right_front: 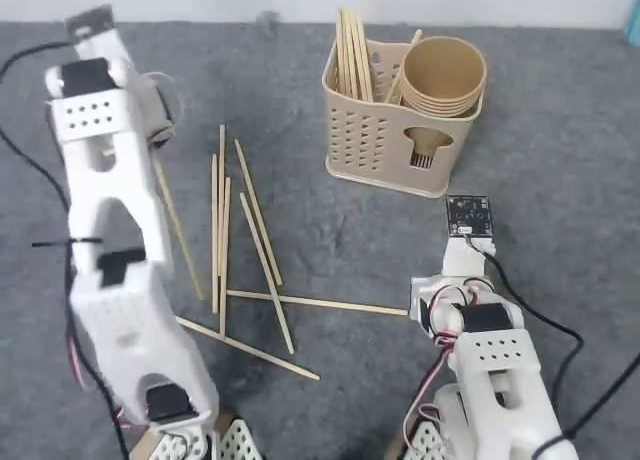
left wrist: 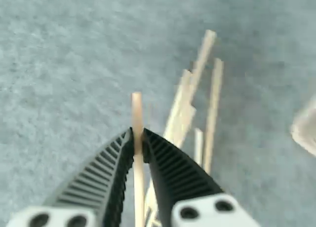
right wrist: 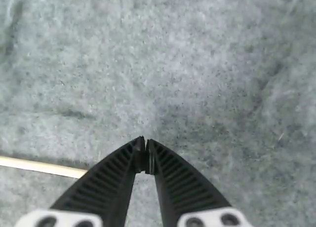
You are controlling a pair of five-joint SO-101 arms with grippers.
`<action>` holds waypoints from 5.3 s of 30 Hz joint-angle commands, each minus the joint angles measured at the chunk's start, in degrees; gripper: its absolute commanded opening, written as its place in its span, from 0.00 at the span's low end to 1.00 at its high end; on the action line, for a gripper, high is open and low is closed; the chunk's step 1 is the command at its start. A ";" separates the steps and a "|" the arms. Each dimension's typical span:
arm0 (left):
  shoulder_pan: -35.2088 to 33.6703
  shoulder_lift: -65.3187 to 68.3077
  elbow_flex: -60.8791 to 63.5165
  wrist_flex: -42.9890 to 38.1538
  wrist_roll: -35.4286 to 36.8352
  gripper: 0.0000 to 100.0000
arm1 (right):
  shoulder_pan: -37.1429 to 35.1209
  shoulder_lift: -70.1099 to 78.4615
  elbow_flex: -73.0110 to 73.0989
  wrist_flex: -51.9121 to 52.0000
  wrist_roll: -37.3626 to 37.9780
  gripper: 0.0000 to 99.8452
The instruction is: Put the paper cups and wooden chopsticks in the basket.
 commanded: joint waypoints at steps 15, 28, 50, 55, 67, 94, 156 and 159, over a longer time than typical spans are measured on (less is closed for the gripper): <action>19.34 -49.49 21.14 -22.33 -0.44 0.01 | 0.84 -1.71 -0.62 -0.92 1.05 0.01; 24.62 -52.13 33.63 -69.80 -0.26 0.01 | 0.84 -1.71 -0.88 -0.92 1.05 0.01; 30.24 -34.90 44.79 -105.14 -0.62 0.01 | 0.48 -1.71 -0.62 -0.92 5.10 0.01; 30.15 -30.42 46.73 -108.75 -0.62 0.01 | 0.48 -1.71 -0.70 -0.92 5.19 0.01; 32.09 -22.07 63.25 -124.57 -0.70 0.01 | 0.48 -1.71 -0.62 -0.92 8.09 0.01; 23.74 -60.48 58.33 -57.05 4.22 0.07 | 0.48 -1.71 -0.53 -0.57 8.79 0.01; 3.16 17.49 0.75 -15.56 -8.44 0.18 | 0.40 -1.36 -0.53 -0.75 8.79 0.01; 3.25 18.46 0.40 -16.09 -8.44 0.11 | 0.40 -1.45 -0.53 -0.66 8.79 0.01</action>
